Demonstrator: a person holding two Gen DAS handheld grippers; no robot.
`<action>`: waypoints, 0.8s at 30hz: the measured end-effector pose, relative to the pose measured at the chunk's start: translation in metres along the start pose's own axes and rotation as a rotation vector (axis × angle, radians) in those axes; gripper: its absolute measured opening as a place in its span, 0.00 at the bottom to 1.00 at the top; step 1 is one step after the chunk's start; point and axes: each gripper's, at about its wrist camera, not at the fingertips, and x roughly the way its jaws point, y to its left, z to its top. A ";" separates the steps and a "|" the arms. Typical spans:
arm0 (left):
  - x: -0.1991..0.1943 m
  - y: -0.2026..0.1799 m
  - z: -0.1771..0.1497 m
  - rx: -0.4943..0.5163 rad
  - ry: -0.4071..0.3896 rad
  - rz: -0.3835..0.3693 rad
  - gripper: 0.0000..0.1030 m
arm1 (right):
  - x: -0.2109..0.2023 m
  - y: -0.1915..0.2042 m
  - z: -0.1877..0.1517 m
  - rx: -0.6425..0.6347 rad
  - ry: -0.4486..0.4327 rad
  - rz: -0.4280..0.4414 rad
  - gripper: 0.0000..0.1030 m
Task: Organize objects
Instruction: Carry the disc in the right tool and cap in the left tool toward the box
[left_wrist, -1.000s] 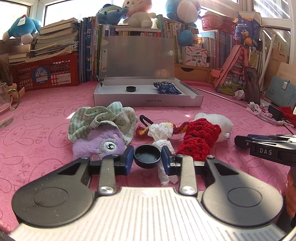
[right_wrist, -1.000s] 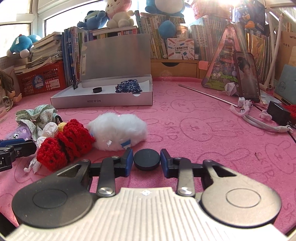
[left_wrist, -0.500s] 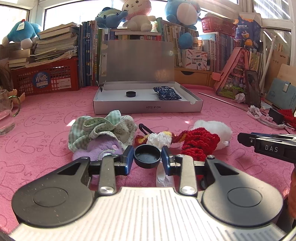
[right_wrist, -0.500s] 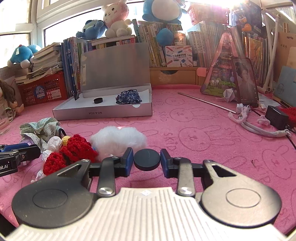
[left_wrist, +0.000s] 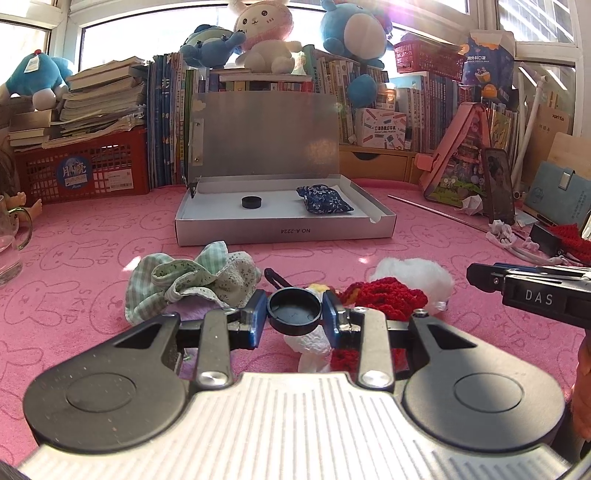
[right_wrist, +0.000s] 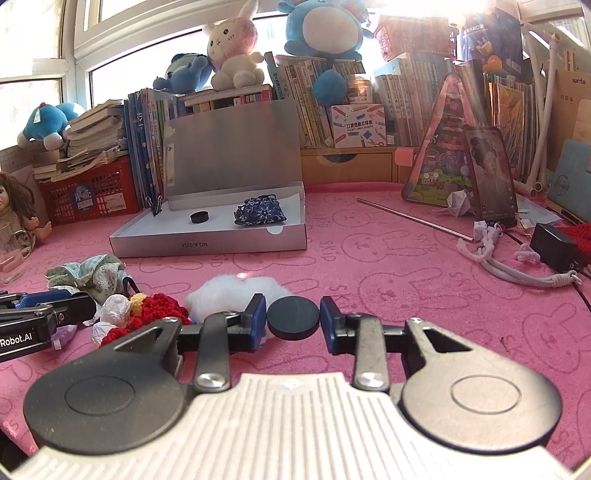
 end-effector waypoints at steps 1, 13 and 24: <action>0.000 0.000 0.000 0.001 -0.001 -0.001 0.37 | 0.000 0.000 0.001 -0.001 -0.002 0.001 0.36; 0.003 -0.001 0.003 0.005 -0.002 -0.003 0.37 | 0.000 0.006 0.007 -0.016 -0.017 0.020 0.36; 0.013 -0.002 0.016 0.018 -0.011 -0.019 0.37 | 0.002 0.012 0.013 -0.033 -0.031 0.034 0.36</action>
